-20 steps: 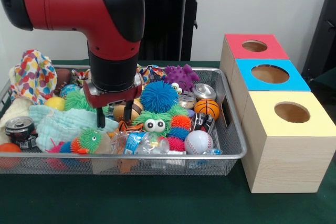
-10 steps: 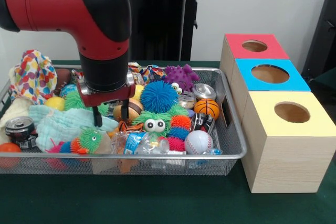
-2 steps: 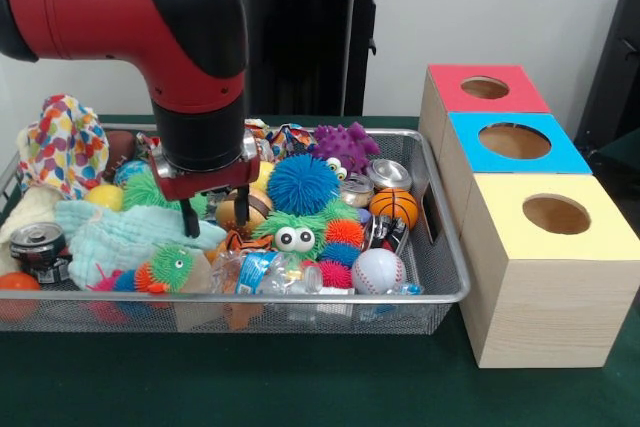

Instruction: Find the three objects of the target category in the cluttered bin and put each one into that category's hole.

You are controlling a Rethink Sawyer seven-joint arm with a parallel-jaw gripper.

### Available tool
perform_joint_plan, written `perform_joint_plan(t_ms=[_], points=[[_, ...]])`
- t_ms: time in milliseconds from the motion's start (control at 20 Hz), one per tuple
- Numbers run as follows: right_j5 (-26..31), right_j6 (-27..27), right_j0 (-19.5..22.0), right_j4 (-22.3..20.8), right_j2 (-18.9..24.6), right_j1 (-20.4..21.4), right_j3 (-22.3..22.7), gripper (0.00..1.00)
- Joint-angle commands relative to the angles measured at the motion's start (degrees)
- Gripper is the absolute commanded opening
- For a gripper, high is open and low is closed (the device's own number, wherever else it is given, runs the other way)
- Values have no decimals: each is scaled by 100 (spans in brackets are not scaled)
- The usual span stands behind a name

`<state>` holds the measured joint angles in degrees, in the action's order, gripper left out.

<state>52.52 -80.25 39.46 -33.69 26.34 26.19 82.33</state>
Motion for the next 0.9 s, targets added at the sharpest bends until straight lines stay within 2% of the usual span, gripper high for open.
perform_joint_plan(t_ms=[50,650,900], points=[[148,627,131,136,237,-208,696,100],[-48,498,157,304,345,-248,865,100],[-408,640,178,157,455,-308,753,100]])
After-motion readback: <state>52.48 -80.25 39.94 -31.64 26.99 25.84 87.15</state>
